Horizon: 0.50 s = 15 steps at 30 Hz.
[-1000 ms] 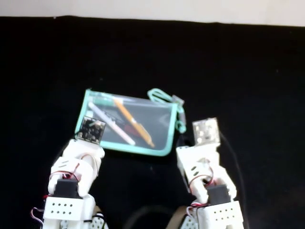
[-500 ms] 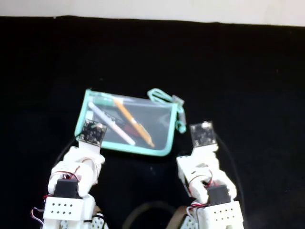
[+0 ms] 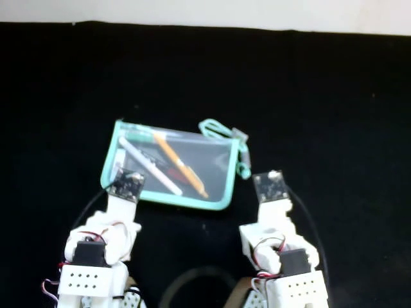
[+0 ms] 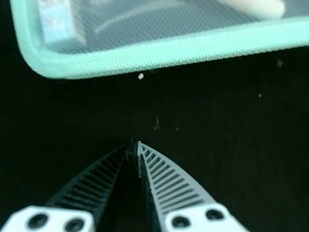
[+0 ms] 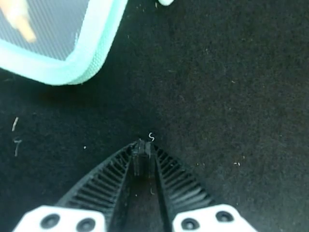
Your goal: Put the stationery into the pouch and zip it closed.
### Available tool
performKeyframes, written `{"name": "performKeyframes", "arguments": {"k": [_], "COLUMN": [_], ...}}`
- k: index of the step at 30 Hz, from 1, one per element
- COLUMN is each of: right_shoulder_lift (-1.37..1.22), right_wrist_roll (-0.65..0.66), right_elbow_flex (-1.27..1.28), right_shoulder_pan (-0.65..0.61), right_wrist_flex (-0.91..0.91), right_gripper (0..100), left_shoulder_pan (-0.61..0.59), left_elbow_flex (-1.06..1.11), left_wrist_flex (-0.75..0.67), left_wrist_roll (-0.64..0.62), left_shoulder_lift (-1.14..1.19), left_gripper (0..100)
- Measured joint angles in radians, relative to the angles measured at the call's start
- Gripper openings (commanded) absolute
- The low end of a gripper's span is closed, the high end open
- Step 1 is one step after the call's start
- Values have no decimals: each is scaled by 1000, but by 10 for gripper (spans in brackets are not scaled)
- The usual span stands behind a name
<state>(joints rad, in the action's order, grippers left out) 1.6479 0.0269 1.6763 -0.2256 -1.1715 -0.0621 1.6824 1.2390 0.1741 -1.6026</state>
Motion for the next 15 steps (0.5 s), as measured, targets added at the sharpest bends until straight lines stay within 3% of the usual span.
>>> {"name": "performKeyframes", "arguments": {"k": [15], "right_shoulder_lift": [2], "right_wrist_roll": [0], "right_elbow_flex": [0], "right_shoulder_pan": [0], "right_wrist_flex": [0], "right_gripper": [9], "left_shoulder_pan": [0], "left_elbow_flex": [0], "left_wrist_flex": [9], "left_wrist_roll": [0], "left_shoulder_lift": [-2], "left_gripper": [8]}}
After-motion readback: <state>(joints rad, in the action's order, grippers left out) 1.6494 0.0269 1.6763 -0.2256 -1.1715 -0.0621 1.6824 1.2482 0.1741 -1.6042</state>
